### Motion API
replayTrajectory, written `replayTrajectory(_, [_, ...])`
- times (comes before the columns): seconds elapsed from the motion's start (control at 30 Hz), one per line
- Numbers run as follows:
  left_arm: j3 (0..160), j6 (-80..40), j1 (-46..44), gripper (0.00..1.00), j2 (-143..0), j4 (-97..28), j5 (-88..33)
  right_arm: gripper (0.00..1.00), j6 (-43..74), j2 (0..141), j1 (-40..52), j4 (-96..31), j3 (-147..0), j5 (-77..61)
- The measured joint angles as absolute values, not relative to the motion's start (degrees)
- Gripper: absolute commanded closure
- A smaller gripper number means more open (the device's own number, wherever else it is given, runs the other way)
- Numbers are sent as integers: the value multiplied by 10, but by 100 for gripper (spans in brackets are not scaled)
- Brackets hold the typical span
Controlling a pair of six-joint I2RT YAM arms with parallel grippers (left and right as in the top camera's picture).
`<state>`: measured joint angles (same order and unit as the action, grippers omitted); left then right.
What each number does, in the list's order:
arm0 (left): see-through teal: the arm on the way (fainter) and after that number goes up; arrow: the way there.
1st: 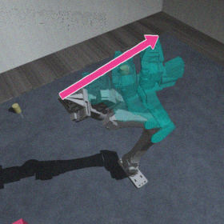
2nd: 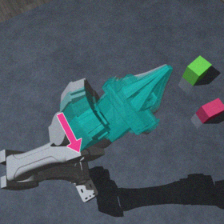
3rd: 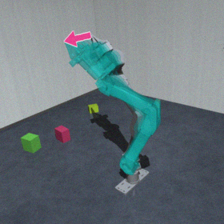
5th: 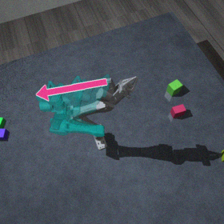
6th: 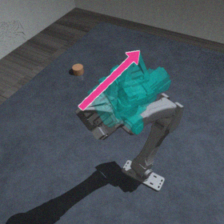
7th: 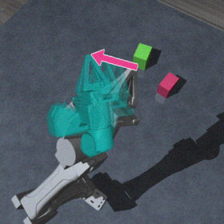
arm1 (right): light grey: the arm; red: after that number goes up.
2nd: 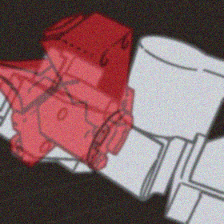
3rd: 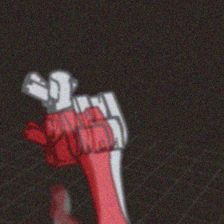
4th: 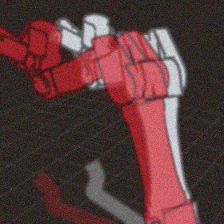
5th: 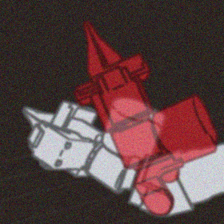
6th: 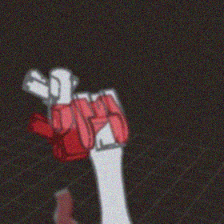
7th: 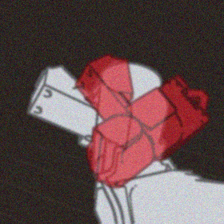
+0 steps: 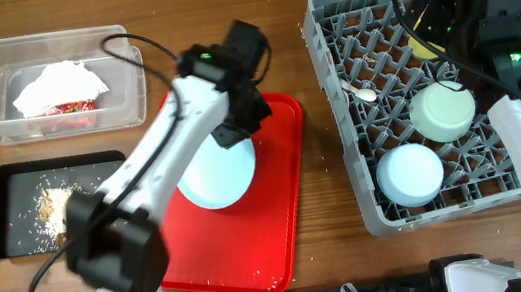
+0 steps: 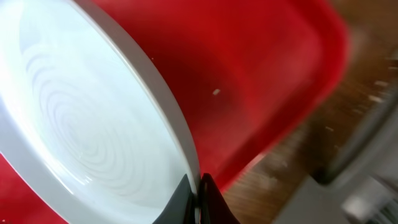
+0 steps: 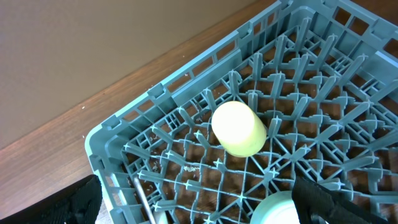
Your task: Sort waste into correct bins and load items into the dishwasher rack
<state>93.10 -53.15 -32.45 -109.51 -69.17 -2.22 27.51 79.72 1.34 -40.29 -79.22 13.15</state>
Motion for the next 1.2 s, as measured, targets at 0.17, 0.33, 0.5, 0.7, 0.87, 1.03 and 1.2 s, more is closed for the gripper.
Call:
replayTrajectory(0.17, [931,-547,-332,89,-1151,-683,-16,0,275,797,13,-403,-792,131])
replayTrajectory(0.33, [931,-552,-333,17,-1153,-683,-29,0,275,797,13,-403,-792,131])
replayTrajectory(0.5, [931,-546,-333,15,-1152,-682,-44,0,275,797,13,-403,-792,131])
replayTrajectory(0.7, [931,-537,-312,15,-1110,-688,-44,0,279,797,13,-402,-792,117])
replayTrajectory(0.87, [932,-529,-255,0,-983,-730,8,0,346,797,13,-402,-792,20])
replayTrajectory(1.03, [934,-531,-166,0,-891,-767,63,0,348,804,26,-399,-792,-130])
replayTrajectory(1.2, [935,-531,-117,0,-886,-769,80,0,279,849,102,-414,-792,-177])
